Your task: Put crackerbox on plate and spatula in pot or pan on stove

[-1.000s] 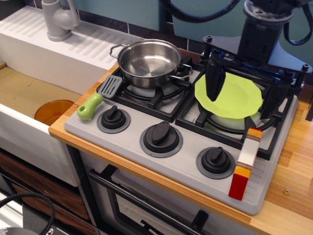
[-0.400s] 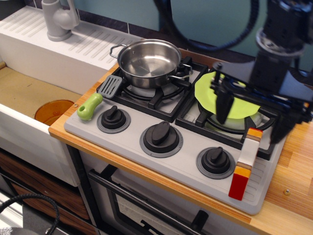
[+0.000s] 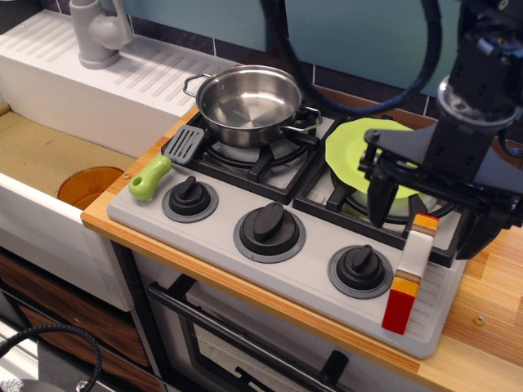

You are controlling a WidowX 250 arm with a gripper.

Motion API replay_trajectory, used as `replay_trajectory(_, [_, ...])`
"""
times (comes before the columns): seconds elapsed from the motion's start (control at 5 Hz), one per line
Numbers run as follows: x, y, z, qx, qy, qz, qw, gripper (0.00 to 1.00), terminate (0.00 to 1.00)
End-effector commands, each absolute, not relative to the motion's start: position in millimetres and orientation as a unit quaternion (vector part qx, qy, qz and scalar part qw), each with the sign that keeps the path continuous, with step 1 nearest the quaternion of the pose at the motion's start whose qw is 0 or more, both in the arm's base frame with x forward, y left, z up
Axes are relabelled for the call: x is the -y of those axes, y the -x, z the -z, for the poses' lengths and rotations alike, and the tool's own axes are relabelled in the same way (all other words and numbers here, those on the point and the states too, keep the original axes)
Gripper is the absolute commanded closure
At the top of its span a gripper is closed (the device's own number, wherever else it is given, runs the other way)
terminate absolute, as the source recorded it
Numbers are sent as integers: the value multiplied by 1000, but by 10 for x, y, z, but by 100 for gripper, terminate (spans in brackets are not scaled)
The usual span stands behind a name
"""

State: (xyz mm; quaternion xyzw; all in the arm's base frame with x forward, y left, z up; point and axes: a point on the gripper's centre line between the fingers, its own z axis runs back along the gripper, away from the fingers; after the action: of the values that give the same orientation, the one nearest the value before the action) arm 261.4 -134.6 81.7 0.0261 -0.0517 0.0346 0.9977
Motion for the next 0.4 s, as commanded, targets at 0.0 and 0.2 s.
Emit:
replay_trajectory(0.0, [1391,-2627,-687,96,-24,-36,994,0,0])
replay_trajectory(0.2, [1413,-2603,-590,101,-21,-36,994,0,0])
